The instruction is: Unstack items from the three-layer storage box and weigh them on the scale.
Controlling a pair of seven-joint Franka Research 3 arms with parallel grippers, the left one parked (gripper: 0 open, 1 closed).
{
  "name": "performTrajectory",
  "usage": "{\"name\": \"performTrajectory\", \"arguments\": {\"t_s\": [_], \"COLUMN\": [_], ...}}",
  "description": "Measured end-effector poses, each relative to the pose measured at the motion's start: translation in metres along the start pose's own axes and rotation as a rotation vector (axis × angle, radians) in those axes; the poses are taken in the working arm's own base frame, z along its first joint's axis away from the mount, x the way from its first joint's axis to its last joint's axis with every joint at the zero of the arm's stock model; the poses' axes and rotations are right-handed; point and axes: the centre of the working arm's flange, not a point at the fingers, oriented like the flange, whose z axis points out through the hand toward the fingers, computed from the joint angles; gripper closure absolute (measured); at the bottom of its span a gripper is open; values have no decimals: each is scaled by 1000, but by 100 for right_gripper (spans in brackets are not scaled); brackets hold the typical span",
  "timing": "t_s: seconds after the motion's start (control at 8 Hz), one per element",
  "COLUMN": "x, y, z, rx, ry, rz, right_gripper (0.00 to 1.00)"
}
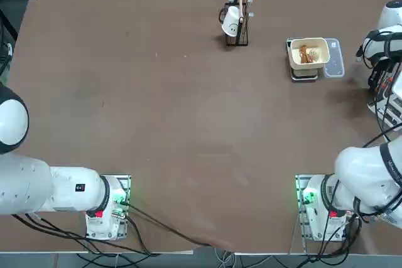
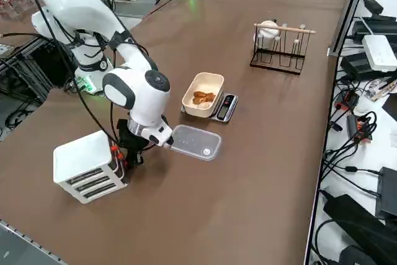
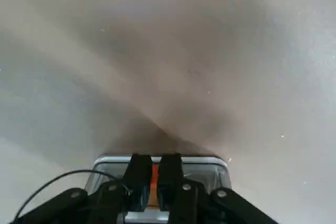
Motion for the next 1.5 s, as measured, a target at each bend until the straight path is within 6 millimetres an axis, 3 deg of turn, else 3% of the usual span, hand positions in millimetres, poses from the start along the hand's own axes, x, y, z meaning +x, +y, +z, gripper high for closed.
{"name": "performTrajectory", "arguments": {"t_s": [0.25, 0.62, 1.5], "x": [8, 39, 61], "y": [-3, -13, -18], "z": [-4, -26, -47], "rx": [-5, -26, -12], "ry": [-5, 23, 89], "rz": [18, 12, 23], "right_gripper": [89, 89, 89]}}
